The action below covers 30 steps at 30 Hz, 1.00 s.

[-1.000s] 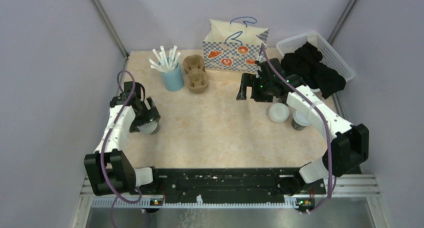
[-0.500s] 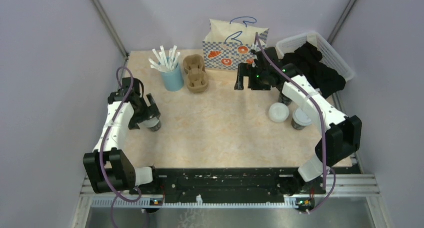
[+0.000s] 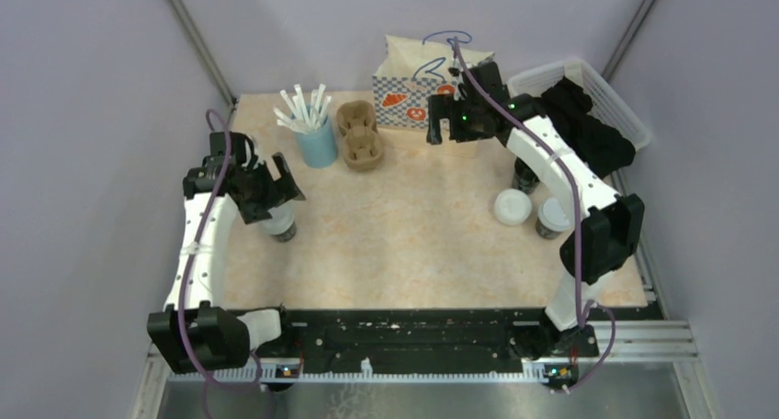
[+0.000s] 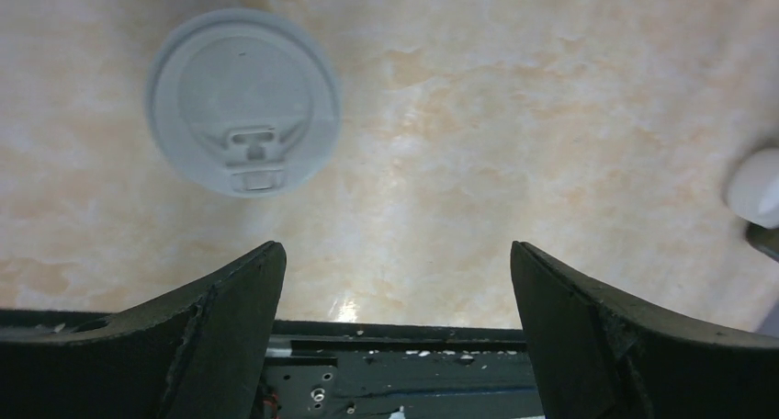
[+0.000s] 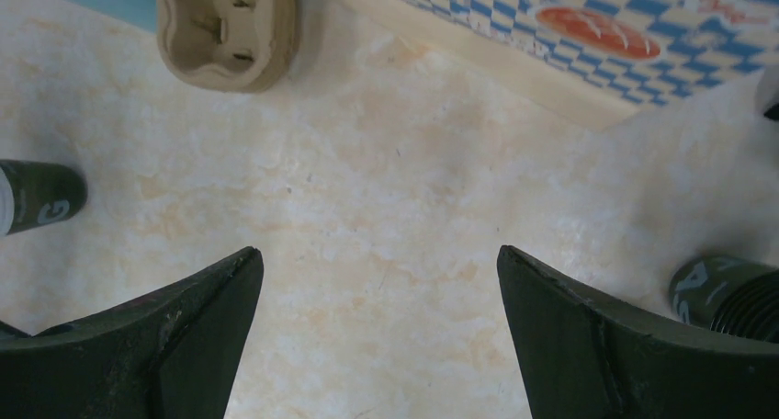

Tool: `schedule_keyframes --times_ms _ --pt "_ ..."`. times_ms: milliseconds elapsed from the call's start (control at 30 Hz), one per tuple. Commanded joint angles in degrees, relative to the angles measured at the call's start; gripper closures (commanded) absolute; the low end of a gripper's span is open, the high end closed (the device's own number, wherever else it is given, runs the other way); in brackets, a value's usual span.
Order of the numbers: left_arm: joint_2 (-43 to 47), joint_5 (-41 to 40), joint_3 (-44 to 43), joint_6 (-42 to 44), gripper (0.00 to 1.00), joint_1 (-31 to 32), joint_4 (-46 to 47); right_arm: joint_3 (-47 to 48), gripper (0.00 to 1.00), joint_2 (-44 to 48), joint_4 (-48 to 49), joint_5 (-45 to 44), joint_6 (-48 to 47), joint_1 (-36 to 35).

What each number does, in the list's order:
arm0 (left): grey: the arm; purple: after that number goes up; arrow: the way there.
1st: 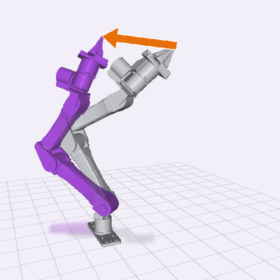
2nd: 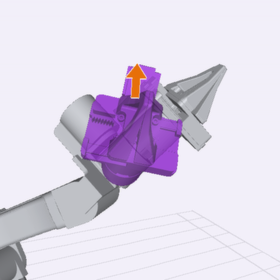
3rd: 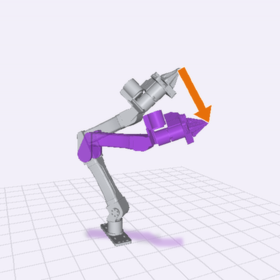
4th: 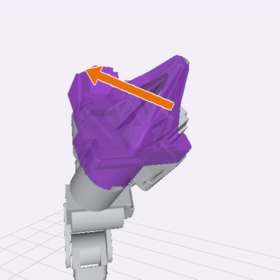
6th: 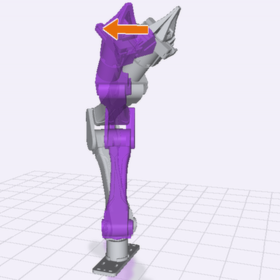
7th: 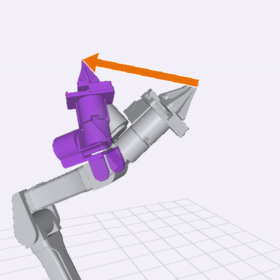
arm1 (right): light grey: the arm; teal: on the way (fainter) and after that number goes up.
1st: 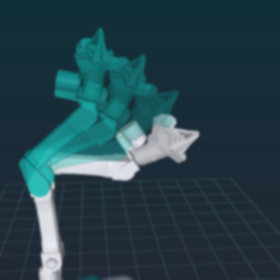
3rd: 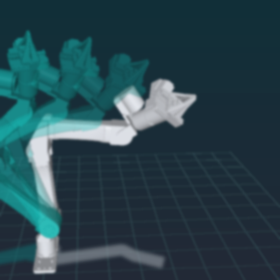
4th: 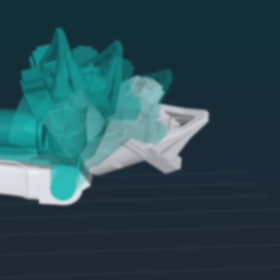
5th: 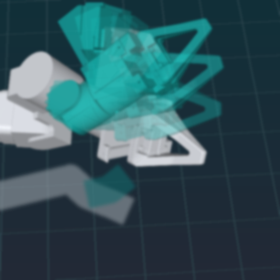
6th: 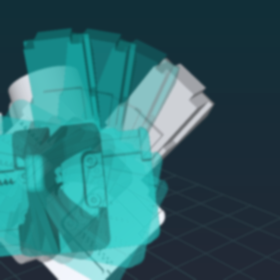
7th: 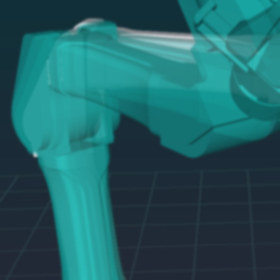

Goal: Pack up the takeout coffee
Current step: Pick up the cup tray from the cup tray.

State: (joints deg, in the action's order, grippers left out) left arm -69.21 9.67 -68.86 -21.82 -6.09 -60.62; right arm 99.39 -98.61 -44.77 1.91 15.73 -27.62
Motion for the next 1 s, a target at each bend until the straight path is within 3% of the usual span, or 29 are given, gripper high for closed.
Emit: schedule_keyframes --times_ms 0,167,300,433,767,967 --pt "2.72 10.67 -2.77 0.65 0.01 1.39 3.93 8.53 0.01 -3.67 0.71 0.15 -4.13 -0.25" --pt "3.47 13.36 -2.64 -0.16 0.04 4.35 7.00 9.36 0.06 -7.69 8.10 -1.55 -4.38 -7.21" --pt "4.77 13.48 -3.26 -0.37 0.04 5.84 7.43 16.36 0.21 -15.75 9.28 -10.34 -3.60 -13.87" --pt "6.85 12.77 -3.68 0.57 0.04 5.91 5.13 20.01 0.38 -22.74 15.19 -10.20 -2.73 -16.67" --pt "12.67 12.74 -2.40 3.28 0.03 5.86 -2.60 31.94 0.41 -39.70 25.92 -9.19 -0.56 -17.87" --pt "14.31 11.96 -2.54 4.07 0.03 5.87 -4.65 34.15 0.50 -44.80 29.72 -8.47 2.87 -17.82"
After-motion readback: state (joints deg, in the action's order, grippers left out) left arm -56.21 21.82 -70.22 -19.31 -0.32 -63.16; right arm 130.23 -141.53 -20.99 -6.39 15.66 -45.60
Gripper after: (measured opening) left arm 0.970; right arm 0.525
